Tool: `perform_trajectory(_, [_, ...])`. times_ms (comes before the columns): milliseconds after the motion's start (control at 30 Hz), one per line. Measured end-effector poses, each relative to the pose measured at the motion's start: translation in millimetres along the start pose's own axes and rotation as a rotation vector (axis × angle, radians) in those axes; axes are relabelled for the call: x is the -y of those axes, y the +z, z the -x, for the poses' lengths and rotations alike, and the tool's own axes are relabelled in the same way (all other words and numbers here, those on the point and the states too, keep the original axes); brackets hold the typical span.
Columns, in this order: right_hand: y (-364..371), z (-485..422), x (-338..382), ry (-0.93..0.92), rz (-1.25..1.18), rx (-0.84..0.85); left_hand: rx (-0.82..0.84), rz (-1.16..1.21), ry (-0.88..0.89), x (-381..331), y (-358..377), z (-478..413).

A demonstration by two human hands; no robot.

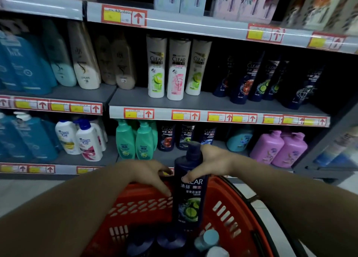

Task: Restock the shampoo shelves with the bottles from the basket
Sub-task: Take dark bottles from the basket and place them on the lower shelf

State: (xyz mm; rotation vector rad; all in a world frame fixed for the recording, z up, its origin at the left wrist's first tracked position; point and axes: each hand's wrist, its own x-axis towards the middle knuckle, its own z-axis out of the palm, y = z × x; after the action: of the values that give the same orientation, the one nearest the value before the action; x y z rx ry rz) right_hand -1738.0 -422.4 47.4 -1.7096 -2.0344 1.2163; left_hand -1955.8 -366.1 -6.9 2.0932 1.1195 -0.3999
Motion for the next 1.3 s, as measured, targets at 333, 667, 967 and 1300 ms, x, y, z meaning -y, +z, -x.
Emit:
perform_trajectory(333, [-58,30,37,-0.078,-0.044,-0.256,-0.218,0.375,0.180,-70,-39,32])
perform_trajectory(667, [-77,1,34,-0.164,0.002,-0.478,-0.657,0.246,0.093,-84,-66,5])
perform_trajectory(967, [-34,-71,-52,-0.069,-0.068,-0.462,-0.479,0.344,-0.026,-37,-26,-83])
perform_trajectory(1300, [-15,-151,-119,-0.032,-0.087,-0.561,-0.562,0.521,-0.054,-11,-4,-172])
